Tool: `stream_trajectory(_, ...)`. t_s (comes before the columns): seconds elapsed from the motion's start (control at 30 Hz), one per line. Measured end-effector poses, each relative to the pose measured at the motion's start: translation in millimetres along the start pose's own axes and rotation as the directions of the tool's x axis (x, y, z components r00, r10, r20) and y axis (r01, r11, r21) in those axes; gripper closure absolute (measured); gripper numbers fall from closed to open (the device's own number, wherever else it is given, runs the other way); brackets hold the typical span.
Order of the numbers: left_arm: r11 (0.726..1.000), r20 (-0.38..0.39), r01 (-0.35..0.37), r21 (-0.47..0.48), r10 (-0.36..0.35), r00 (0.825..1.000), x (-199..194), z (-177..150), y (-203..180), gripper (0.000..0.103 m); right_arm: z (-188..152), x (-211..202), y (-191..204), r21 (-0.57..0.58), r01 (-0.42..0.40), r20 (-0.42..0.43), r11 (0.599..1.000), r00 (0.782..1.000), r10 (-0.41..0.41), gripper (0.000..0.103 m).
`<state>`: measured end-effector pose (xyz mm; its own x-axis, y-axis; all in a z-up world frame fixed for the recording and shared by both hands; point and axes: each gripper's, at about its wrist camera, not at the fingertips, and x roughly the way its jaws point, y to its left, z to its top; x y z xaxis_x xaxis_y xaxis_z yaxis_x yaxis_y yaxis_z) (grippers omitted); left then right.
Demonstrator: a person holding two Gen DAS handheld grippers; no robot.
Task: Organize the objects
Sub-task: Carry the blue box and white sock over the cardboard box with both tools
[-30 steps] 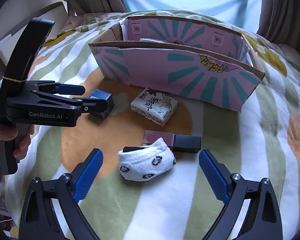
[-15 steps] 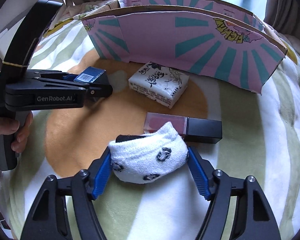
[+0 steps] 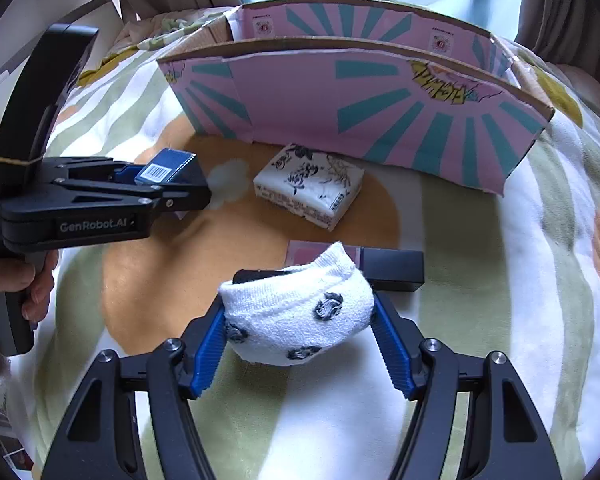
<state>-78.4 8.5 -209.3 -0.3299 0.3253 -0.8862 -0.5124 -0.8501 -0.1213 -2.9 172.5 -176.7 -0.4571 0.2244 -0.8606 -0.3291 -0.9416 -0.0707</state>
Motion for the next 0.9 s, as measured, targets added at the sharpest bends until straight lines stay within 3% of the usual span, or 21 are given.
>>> stream_trajectory(0.33,0.999,0.045,0.008,-0.034,-0.006,0.999,-61.2,10.5,-3.9,0.060,29.8,-52.5,-0.8,0.070,0.028,0.044,0.997,0.999,-0.031,0.039)
stream_trajectory(0.63,0.997,0.081,-0.022,-0.078,0.028,0.996,-153.4,29.7,-23.2,0.060,74.2,-134.7,-0.9,0.149,0.068,0.078,0.986,0.994,-0.080,0.039)
stream_trajectory(0.9,0.989,0.105,-0.056,-0.136,0.071,0.992,-230.1,36.5,-45.7,0.060,89.0,-201.1,1.3,0.166,0.109,0.085,0.980,0.989,-0.125,0.039)
